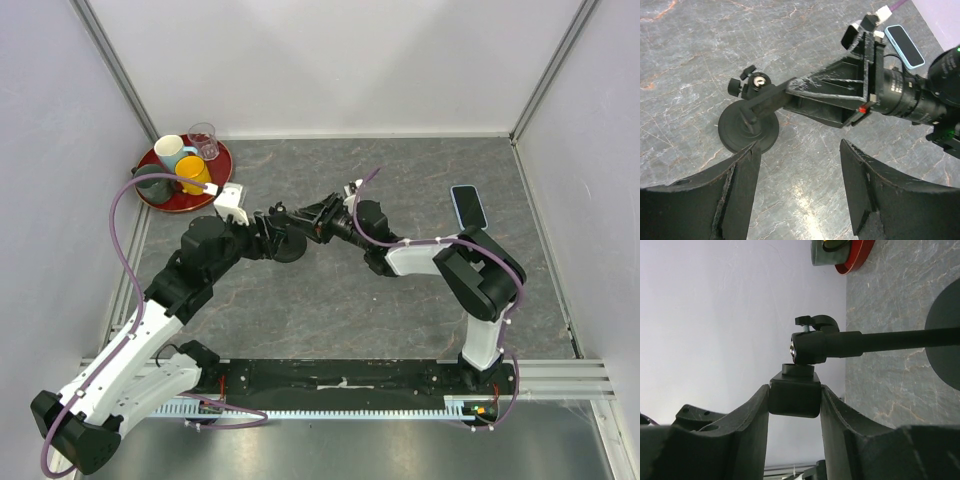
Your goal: Place the phone on the phone stand
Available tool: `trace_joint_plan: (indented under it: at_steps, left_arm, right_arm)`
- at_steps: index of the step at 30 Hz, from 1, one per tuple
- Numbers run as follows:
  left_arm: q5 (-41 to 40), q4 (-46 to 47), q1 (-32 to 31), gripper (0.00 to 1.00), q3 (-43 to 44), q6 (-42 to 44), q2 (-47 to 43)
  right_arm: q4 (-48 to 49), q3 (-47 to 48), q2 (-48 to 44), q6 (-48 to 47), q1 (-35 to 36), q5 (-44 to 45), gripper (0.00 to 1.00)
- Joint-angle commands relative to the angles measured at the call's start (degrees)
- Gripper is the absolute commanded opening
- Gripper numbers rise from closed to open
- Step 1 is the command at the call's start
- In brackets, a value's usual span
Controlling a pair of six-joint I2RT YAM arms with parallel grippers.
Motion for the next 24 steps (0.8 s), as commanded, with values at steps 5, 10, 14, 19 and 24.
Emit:
trace_joint_plan:
  at_steps: [5, 10, 14, 19, 24]
  left_arm:
    - [3.07, 3.42, 1.03, 0.7, -0.08, 0.51, -0.73]
    - [5.26, 4.04, 2.35, 0.7, -0.26, -0.11, -0.38]
    - [5.27, 3.86, 2.79, 0.7, -0.08, -0.11, -0.73]
    - [4.83, 3.95, 2.88, 0.7, -0.26, 0.07, -1.0]
    - [4.83, 3.69, 2.88, 0.7, -0.17, 0.16, -0.3]
  right_arm:
    - [-3.33, 0.75, 4.66, 0.96, 1.17, 2.78, 0.0]
    - [-2.72, 1.54, 5.45, 1.13, 0.99, 2.35, 0.0]
    - [1.5, 0.14, 7.29, 3.06, 1.08, 3.04, 0.0]
    - [4.49, -0.83, 8.53, 3.59, 1.08, 3.4, 0.0]
    - [-0.31, -0.92, 5.2, -1.13, 1.0, 3.66, 0.31]
